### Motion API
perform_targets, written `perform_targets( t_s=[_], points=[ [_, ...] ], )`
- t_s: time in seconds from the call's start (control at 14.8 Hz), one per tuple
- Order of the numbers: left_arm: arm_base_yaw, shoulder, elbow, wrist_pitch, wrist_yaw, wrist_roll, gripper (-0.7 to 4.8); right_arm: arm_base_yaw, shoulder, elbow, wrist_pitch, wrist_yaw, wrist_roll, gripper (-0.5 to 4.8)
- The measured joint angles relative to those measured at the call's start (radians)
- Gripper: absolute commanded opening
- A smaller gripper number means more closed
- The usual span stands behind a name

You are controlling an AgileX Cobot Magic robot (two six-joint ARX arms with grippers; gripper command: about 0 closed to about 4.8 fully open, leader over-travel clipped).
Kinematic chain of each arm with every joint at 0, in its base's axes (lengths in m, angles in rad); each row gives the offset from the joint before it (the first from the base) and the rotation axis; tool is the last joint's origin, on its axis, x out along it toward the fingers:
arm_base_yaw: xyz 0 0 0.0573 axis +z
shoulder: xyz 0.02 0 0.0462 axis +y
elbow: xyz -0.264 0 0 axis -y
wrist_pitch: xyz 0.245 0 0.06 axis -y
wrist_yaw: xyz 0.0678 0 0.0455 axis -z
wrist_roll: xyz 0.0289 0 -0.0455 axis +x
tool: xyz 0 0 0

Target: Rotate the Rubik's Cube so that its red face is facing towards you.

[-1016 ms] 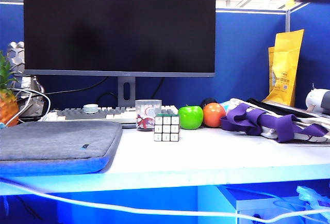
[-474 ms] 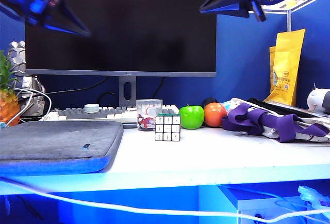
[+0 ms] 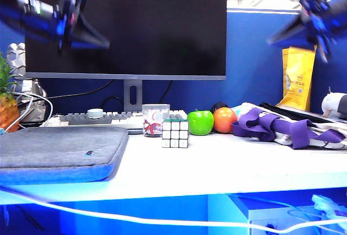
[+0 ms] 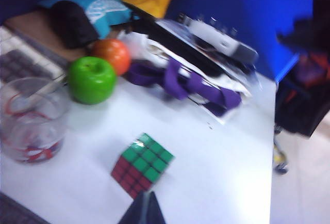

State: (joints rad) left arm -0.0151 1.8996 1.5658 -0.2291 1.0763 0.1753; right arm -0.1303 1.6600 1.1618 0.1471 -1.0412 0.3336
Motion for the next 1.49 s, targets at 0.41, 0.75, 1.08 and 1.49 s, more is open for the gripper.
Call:
perform_targets(
  t_s=[0.41,0.75,1.08,1.49],
  points=[
    [-0.051,0.225,0.043,-0.031,-0.106,-0.054,-0.06,0.023,0.1,0.0,-0.016,-0.125,0.005,-0.06],
    [-0.198,0.274,0.14,-0.033,-0.369,0.086,-0.05,0.145,0.153,0.0,-0.034,0.037,-0.029,-0.06],
    [-0.198,0.32,0.207,-0.056,-0.25,0.148,-0.06,0.31,0.156,-0.001,-0.032,0.183,-0.041,-0.06],
    [-0.199,0.365,0.206,-0.103,-0.331,0.233,-0.05,0.482,0.187,0.001,0.022,0.383,-0.042,-0.06]
  ],
)
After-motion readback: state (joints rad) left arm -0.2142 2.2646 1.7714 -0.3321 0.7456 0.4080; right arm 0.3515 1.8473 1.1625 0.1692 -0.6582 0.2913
